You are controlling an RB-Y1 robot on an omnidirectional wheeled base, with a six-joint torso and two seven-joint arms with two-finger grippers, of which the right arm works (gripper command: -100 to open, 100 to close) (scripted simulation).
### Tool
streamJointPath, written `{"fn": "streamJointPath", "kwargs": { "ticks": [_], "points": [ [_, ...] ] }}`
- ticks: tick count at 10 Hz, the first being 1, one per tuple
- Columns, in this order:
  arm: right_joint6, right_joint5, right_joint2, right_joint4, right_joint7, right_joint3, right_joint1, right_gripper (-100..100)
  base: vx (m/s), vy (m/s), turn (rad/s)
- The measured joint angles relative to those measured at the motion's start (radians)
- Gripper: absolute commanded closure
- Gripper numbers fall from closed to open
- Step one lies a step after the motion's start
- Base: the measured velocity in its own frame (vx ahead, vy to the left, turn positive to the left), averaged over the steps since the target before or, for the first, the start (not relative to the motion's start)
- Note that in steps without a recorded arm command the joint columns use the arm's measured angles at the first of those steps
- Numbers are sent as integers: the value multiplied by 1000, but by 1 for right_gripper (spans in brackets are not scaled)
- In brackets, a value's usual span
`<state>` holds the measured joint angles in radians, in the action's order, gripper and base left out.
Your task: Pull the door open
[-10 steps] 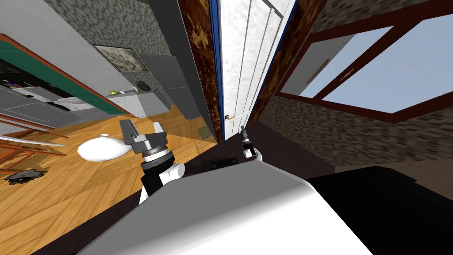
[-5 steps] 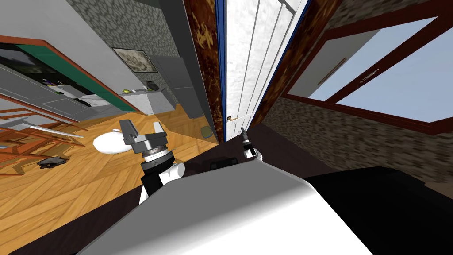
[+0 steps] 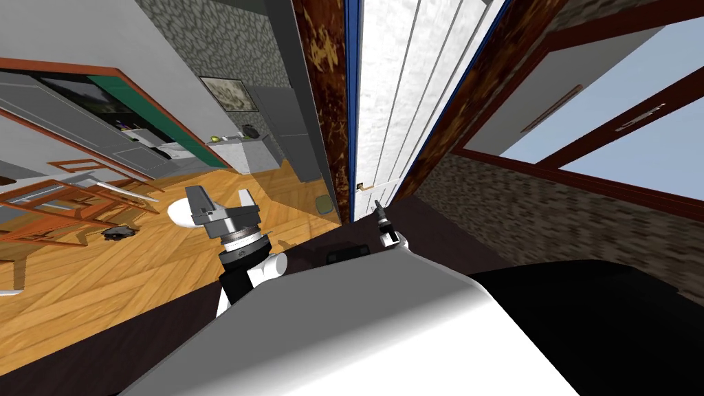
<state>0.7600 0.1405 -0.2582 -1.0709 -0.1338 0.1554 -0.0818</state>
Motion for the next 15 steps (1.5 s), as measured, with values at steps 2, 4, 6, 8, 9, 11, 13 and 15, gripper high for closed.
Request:
{"fn": "streamJointPath", "kwargs": {
  "ticks": [2, 4, 6, 8, 9, 11, 13, 15],
  "points": [
    [18, 2, -6, 47, -10, 3, 14, -100, 46, -42, 121],
    [36, 7, -17, 107, -23, 8, 35, -100, 60, -69, 151],
    [55, 11, -25, 172, -36, 12, 60, -100, 66, -71, 119],
    [65, 15, -33, 217, -46, 17, 75, -100, 58, -58, 112],
    [69, 17, -38, 229, -50, 19, 75, -100, 57, -47, 99],
    [81, 20, -44, 272, -59, 23, 89, -100, 47, -60, 100],
    [101, 22, -50, 326, -69, 26, 108, -100, 47, -51, 95],
    [114, 26, -59, 371, -80, 30, 122, -100, 52, -68, 125]
  ]
}}
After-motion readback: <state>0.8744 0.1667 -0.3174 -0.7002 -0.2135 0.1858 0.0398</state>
